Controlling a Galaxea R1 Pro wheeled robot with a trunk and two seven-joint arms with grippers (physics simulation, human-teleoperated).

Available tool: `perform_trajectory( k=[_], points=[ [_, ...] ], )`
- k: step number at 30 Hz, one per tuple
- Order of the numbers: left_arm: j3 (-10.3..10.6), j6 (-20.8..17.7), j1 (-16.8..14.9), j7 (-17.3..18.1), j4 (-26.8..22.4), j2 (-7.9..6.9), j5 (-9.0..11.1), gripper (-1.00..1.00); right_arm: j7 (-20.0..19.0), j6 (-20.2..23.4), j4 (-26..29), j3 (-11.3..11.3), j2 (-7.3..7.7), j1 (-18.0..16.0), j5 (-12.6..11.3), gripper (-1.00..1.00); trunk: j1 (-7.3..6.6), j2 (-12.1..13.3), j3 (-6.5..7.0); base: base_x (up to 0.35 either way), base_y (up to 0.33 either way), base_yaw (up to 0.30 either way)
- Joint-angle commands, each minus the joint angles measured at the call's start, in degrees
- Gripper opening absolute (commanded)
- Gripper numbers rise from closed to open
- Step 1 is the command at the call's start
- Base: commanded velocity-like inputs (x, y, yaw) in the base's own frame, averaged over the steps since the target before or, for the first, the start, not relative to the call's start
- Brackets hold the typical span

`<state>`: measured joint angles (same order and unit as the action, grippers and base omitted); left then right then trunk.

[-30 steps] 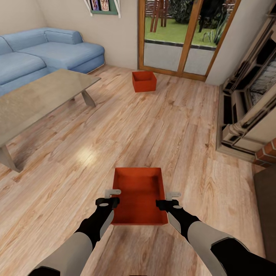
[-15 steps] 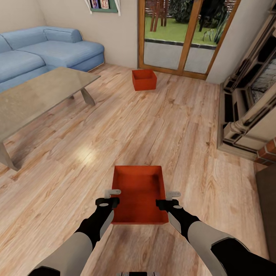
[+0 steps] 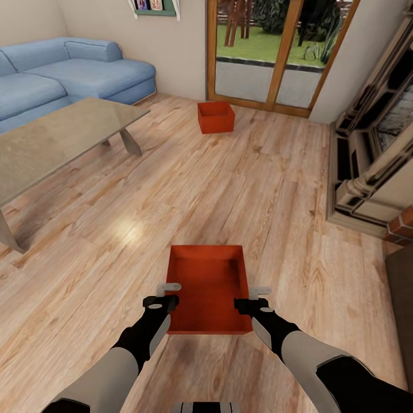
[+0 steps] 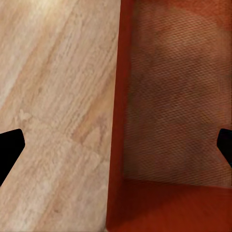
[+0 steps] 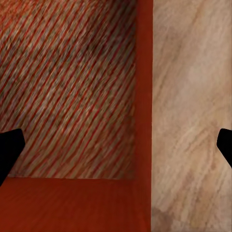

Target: Move the two storage containers from the living room to the garage. In the garage, place one container on the floor and stack the other container on top of it (either order is fine).

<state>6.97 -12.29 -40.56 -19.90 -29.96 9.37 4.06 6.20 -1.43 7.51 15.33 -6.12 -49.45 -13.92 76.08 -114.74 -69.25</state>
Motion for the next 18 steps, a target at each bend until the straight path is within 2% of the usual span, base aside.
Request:
perform_trajectory(
  k=[1,14,18],
  points=[
    [0.43,-0.31,-0.02,-0.48,-0.09,-0.06,0.44,1.0,0.26,-0.13,-0.03,0.49,0.01,-0.03,-0.58,1.0,-0.01,-0.01,-0.03,0.0,0.0,0.0],
    [0.41,-0.28,-0.05,-0.49,-0.1,-0.06,0.59,1.0,-0.04,0.02,-0.03,0.54,3.3,-0.03,-0.79,1.0,-0.01,-0.01,-0.03,0.0,0.0,0.0],
    [0.33,-0.28,-0.05,-0.49,-0.1,-0.12,0.6,1.0,-0.06,0.02,-0.03,0.58,3.61,-0.03,-0.83,1.0,-0.01,-0.01,-0.03,0.0,0.0,0.0]
  ],
)
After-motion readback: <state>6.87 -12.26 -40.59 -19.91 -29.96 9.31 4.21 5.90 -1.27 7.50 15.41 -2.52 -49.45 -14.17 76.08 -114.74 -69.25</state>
